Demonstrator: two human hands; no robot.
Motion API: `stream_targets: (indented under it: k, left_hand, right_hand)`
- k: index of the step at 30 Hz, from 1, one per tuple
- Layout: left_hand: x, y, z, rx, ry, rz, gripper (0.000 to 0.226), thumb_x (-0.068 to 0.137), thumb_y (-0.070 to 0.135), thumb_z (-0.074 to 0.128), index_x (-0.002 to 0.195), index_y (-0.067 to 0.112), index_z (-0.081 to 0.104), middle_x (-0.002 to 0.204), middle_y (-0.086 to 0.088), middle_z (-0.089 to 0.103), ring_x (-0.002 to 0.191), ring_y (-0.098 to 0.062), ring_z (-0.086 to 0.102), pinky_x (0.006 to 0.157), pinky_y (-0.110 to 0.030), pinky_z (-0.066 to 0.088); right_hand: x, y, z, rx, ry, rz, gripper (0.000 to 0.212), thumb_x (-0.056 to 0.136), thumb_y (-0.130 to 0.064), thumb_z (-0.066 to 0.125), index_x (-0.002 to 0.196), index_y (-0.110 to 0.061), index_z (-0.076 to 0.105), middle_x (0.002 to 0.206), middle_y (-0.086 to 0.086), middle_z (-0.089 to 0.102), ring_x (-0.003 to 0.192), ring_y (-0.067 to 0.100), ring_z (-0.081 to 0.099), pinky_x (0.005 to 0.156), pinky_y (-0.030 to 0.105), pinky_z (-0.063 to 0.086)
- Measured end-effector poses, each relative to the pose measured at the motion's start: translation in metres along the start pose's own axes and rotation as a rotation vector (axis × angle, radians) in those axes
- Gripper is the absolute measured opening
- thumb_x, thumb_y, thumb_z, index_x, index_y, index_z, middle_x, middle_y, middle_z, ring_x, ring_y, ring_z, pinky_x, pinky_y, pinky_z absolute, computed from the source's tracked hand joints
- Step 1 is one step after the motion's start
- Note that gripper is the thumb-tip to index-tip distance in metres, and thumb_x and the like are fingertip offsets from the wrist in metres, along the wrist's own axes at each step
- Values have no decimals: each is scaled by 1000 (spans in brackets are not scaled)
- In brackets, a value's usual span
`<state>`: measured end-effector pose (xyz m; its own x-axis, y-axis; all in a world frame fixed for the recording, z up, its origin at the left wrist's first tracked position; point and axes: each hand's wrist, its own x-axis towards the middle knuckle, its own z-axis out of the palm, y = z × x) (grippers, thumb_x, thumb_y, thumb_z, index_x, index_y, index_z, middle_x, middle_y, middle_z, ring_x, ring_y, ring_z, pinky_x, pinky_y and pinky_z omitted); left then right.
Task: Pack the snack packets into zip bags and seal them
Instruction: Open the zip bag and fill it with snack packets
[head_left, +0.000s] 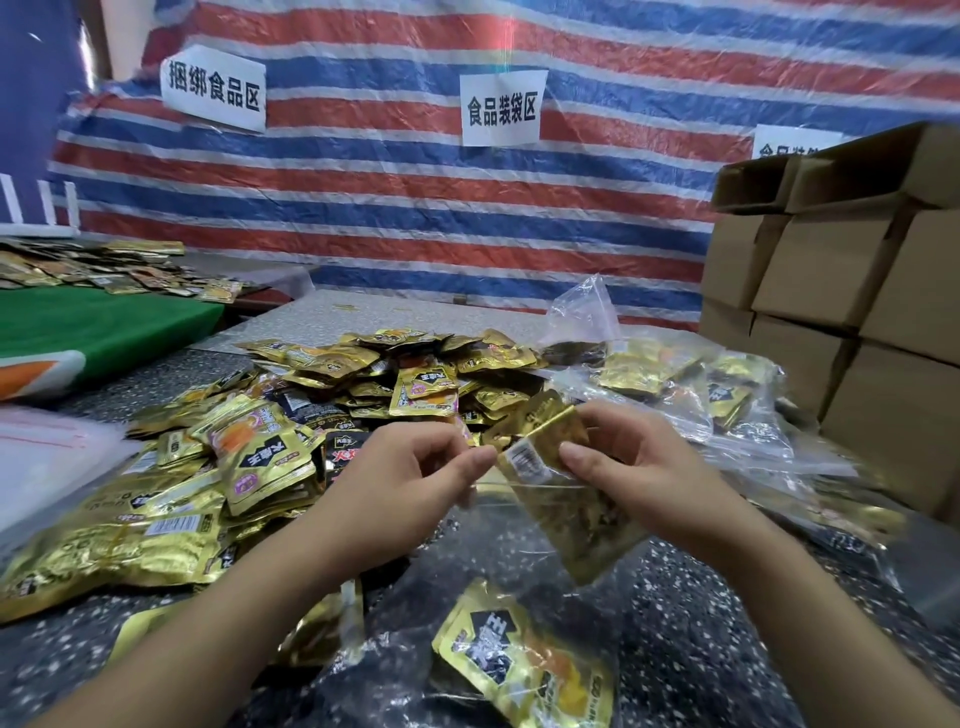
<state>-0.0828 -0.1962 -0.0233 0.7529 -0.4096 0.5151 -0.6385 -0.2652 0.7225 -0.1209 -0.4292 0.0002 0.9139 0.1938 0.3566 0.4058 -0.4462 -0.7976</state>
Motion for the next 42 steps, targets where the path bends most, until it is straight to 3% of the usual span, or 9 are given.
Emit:
stream_targets:
  k: [5, 8, 14, 19, 24, 31, 36, 39, 42]
  left_hand:
    - [2, 0, -5, -45, -51, -36, 26, 87, 41, 63, 77, 17, 68, 73, -4, 71, 65, -22, 64, 58, -29, 49]
    - [3, -2, -6, -20, -10, -46, 12, 92, 22, 65, 81, 18, 69, 73, 2, 72, 61, -6, 64, 55, -16, 47]
    - [2, -3, -2, 71, 49, -11, 10, 91, 23, 67, 81, 22, 69, 71, 8, 71, 60, -7, 63, 53, -16, 47]
    - [3, -5, 0, 11, 83, -21, 12, 92, 19, 65, 81, 20, 69, 75, 7, 73, 66, -3, 68, 59, -16, 51]
    - [3, -6, 0, 21, 83, -60, 13, 91, 27, 66, 80, 23, 71, 76, 1, 72, 71, -19, 68, 62, -38, 54]
    - [-1, 1, 1, 14, 21, 13, 10, 92, 24, 66, 84, 23, 72, 77, 7, 72, 74, -23, 68, 71, -49, 55]
    - [-3, 6, 2, -37, 90, 56, 10, 92, 16, 66, 84, 17, 72, 75, 5, 72, 70, -9, 68, 65, -31, 57]
    - [-3, 8, 5, -41, 104, 66, 11, 91, 17, 66, 83, 16, 72, 75, 2, 71, 70, -15, 68, 64, -37, 58]
    - [-4, 9, 11, -22, 102, 81, 14, 92, 14, 66, 80, 17, 70, 73, 7, 69, 62, -5, 66, 52, -16, 47]
  right_hand:
    - [0, -3, -1, -20, 48, 61, 15, 97, -10, 60, 105, -19, 69, 96, 4, 76, 95, 22, 72, 92, 53, 55]
    - [-1, -4, -2, -29, 8, 73, 17, 96, -9, 62, 100, -23, 72, 95, 2, 76, 92, 20, 72, 89, 48, 56]
    - [-4, -8, -3, -82, -156, 40, 19, 91, -21, 64, 103, -31, 75, 96, -3, 77, 90, 16, 73, 74, 30, 58]
    - [-5, -6, -7, -1, -124, 23, 21, 86, -31, 65, 103, -26, 76, 98, 2, 77, 92, 21, 73, 77, 36, 58]
    - [-6, -5, -9, 0, -118, 41, 23, 83, -31, 68, 103, -24, 75, 98, 1, 76, 92, 19, 73, 75, 31, 59]
    - [-7, -15, -6, -175, -314, 83, 15, 94, -26, 63, 93, -35, 75, 87, -4, 75, 82, 13, 71, 70, 28, 53]
    - [-8, -26, -3, -218, -369, 69, 14, 94, -29, 60, 92, -30, 74, 85, 0, 73, 78, 17, 70, 66, 35, 55]
    - [-12, -35, -2, -313, -487, 67, 19, 95, -30, 57, 99, -33, 75, 86, -5, 73, 77, 12, 69, 65, 35, 54]
    - [-11, -29, 8, -560, -492, 42, 27, 95, -38, 53, 88, -20, 71, 81, 7, 69, 73, 25, 63, 66, 48, 51]
